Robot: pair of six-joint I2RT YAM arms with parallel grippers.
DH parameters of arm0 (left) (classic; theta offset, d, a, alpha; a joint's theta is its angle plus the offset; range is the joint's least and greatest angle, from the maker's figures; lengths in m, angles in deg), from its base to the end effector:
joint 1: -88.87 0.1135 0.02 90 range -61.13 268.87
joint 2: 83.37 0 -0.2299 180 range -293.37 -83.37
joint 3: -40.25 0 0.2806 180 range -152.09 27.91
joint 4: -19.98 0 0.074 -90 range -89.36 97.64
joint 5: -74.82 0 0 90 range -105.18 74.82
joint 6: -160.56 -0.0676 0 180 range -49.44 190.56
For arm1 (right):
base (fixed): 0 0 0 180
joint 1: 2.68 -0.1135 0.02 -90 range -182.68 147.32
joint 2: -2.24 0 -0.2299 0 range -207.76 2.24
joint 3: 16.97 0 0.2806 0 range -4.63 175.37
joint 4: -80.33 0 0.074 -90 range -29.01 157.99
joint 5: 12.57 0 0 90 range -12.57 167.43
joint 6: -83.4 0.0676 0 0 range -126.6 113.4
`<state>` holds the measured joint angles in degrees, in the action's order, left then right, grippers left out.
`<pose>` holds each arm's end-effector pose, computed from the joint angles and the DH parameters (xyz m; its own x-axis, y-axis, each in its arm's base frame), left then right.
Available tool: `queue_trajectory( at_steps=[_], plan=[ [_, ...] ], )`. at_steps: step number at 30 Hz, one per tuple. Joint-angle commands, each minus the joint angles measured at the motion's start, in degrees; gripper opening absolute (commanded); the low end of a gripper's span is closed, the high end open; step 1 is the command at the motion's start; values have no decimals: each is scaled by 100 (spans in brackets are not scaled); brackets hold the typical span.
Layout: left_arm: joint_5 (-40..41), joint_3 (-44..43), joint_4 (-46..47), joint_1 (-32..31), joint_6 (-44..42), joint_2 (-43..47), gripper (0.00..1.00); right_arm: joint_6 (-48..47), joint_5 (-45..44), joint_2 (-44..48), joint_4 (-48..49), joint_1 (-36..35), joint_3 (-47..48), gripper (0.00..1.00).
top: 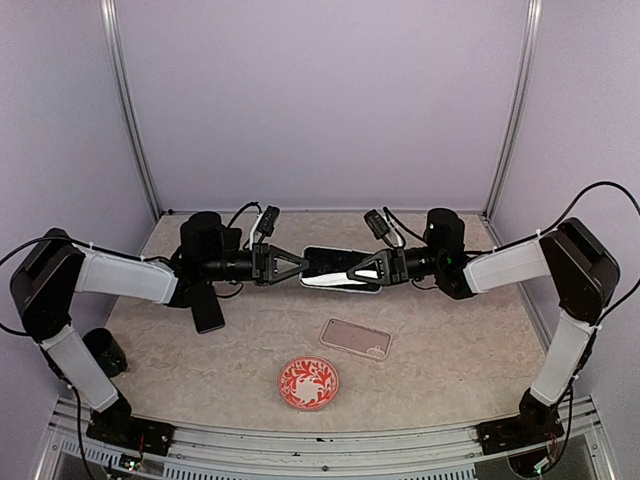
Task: Put the phone into the phone case
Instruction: Press the phone against the phone case.
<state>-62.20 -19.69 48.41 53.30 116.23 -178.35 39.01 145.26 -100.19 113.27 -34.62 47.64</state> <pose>0.2876 -0.2665 0.1676 -0.7720 -0.0475 -0.6339 0.6232 0.1400 -0.7694 0.2981 0.2596 0.1575 -0.7527 -0.1515 -0.6407 -0.6358 -0.0853 0.7671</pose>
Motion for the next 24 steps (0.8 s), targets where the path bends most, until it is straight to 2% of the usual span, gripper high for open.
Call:
queue_trajectory(
  at_steps=[1,8,17,24],
  plan=[
    [538,-95,-714,-57,-183,57,12,41,178,85,900,-145,39,0],
    [335,96,-284,37,54,135,41,43,80,166,934,-144,46,0],
    [6,431,351,167,400,163,55,53,46,215,1006,-132,28,0],
    [-474,661,1249,115,759,151,66,479,108,184,1563,-80,-26,0]
  ],
)
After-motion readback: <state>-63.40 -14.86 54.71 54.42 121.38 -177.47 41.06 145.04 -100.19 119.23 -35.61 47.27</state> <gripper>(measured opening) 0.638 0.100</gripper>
